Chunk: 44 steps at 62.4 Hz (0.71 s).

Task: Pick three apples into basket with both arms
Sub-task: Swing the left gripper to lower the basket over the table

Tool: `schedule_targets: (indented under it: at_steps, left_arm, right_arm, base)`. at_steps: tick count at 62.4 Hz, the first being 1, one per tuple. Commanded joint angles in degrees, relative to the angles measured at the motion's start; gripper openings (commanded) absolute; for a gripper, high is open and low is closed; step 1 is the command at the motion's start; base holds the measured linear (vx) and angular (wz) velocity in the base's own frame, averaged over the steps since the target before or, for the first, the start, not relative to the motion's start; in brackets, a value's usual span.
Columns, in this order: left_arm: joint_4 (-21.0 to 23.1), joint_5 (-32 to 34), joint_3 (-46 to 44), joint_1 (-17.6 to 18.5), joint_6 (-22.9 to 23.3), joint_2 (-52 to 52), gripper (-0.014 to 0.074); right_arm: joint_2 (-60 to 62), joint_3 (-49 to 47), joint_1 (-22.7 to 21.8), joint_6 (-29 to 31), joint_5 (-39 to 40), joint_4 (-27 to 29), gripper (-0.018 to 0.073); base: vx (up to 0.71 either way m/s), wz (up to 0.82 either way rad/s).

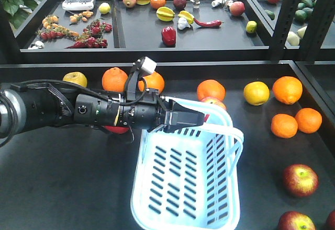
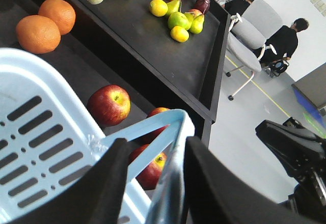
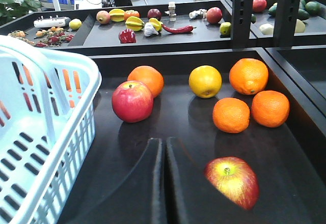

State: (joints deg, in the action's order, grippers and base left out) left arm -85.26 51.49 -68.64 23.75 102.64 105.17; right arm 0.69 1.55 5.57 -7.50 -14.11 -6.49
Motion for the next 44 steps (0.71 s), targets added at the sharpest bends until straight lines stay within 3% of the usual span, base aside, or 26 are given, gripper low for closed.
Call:
schedule_targets:
  at_steps: [1,16,44]
  left_arm:
    - [4.7,2.3,-1.9,0.4,1.4,-2.7,0.0349]
    - [5.1,2.4,-1.9,0.4,1.9,-2.8,0.0476]
    - [5.7,1.4,-1.9,-0.2,1.8,-4.0,0.0489]
  right_arm:
    - [0.7,0.8,0.1,0.4,4.2,-0.6,-0.0005]
    - [0.7,0.8,0.1,0.4,4.2,-0.6,-0.0005]
    - [0.7,0.8,0.1,0.4,4.2,-0.6,-0.0005]
  base:
    - [0.0,0.0]
    - [0.0,0.0]
    - [0.0,0.0]
